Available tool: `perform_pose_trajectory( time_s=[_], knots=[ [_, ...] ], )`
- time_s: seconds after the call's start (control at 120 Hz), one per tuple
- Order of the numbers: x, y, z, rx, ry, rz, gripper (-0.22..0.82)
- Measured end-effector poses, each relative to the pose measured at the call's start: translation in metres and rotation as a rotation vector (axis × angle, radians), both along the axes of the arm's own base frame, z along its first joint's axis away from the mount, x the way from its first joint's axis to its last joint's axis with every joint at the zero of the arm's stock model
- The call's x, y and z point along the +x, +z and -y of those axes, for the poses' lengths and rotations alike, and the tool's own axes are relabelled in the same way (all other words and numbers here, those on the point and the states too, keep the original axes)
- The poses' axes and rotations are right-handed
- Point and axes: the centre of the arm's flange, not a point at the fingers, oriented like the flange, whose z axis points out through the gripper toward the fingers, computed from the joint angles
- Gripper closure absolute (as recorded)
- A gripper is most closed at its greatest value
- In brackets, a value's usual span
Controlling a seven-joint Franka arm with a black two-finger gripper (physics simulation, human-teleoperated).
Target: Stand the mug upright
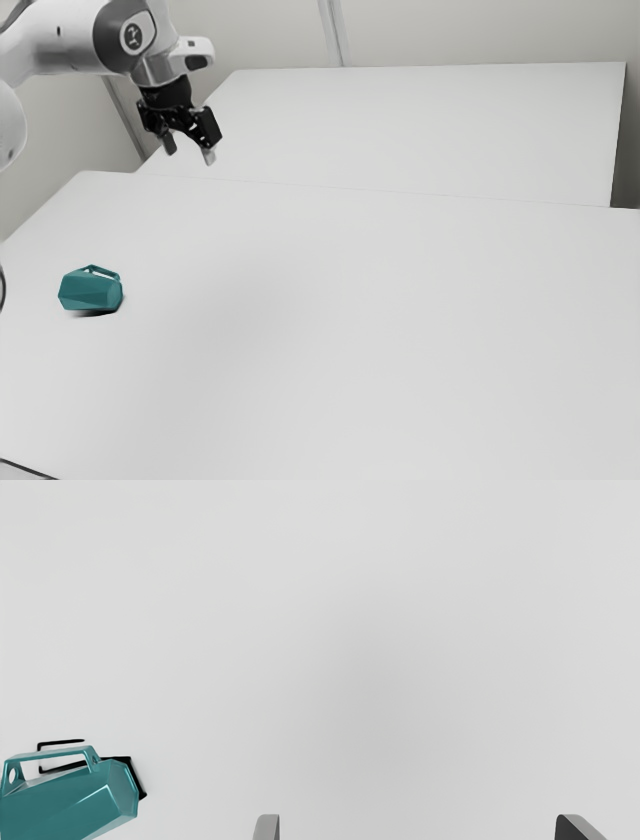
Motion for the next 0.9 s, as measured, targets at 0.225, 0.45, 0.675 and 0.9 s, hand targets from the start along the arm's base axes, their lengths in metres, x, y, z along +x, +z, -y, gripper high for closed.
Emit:
perform_pose_trajectory(
  time_s=[0.225,0.45,0.675,0.9],
  knots=[
    [-0.013,-0.002,-0.035,-0.003,0.066,0.004,0.00],
    [-0.069,-0.019,-0.095,-0.047,0.178,-0.014,0.00],
    [-0.132,-0.039,-0.170,-0.042,0.349,0.044,0.00],
    [-0.184,-0.067,-0.257,-0.140,0.520,0.153,0.00]
  ],
)
